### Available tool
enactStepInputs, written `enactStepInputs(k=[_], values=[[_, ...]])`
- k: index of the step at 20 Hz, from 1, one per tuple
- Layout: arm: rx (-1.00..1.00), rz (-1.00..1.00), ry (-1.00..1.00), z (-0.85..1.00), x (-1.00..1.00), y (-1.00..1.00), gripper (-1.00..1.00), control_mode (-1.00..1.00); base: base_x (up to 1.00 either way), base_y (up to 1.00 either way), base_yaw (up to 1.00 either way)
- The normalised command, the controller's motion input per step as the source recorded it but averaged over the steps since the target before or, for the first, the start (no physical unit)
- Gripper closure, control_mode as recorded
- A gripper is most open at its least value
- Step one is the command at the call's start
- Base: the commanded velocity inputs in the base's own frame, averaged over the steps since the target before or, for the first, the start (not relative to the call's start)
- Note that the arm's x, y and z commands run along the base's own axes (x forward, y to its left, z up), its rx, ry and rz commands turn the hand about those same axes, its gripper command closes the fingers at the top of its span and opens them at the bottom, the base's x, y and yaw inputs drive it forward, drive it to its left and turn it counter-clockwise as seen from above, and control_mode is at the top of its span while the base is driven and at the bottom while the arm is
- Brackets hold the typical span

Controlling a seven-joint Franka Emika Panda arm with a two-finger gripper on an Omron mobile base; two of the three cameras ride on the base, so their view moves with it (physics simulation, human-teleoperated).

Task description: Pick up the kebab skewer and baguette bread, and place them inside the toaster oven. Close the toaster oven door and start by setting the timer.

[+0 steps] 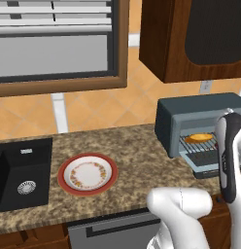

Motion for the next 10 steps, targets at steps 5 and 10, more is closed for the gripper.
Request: enactStepInputs(k=[5,10], values=[[0.0,-0.02,0.0,-0.34,0.26,-0.4,1.0,-1.0,0.0,0.0,0.0],[0.0,0.0,0.0,-0.17,0.53,-0.25,1.0,-1.0,0.0,0.0,0.0]])
